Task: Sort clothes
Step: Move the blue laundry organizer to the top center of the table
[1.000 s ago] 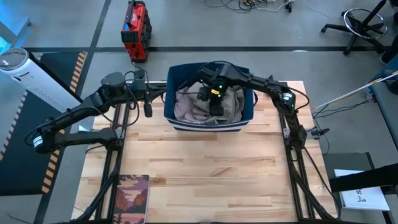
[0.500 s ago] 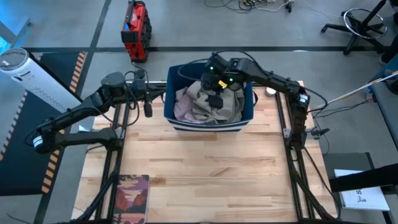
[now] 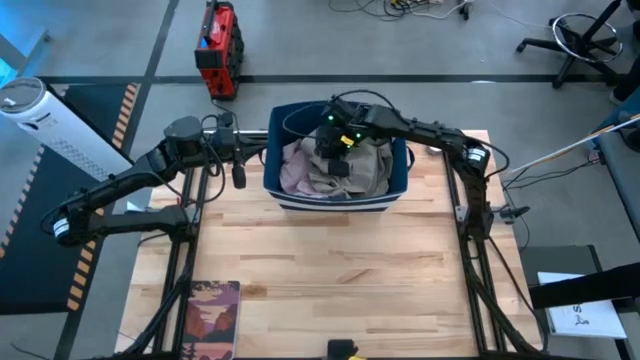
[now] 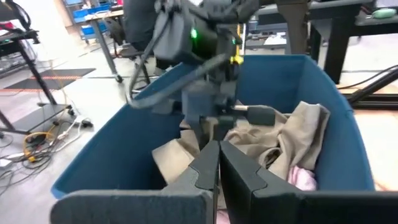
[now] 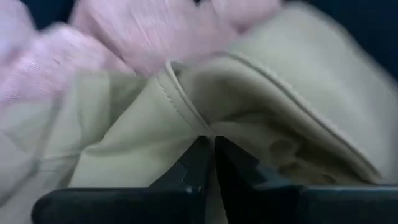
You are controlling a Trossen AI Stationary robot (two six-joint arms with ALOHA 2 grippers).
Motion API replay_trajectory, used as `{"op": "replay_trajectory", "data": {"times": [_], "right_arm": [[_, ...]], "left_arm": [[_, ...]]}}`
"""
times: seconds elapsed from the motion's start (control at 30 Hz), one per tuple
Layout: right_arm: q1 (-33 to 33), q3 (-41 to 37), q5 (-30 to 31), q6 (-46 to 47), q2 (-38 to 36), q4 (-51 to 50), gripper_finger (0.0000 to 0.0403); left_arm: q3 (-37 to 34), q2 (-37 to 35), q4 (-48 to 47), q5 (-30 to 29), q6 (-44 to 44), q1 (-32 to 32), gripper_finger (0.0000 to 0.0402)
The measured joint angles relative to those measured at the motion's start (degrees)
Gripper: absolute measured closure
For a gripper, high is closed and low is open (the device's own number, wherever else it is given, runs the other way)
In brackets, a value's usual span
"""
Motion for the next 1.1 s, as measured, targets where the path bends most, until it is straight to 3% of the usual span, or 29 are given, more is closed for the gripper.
{"op": "replay_trajectory", "data": {"times": [0.23,0.6,1.1], "right_arm": [[-0.6,-5.0,0.0,0.6,1.8,2.0,0.04],[-0.4,-5.4,-1.4,2.4,4.4,1.8,0.0403],[1.2,-5.6,-1.0,1.5,-11.7,8.5,0.0403]], "left_arm": [[-0.1,0.0,0.0,-0.5,0.0,0.1,0.0402],[-1.9,0.1,2.1,-0.5,-0.3,0.2,0.0402],[-4.4,-4.9,7.5,0.7,0.3,0.2,0.0402]]}}
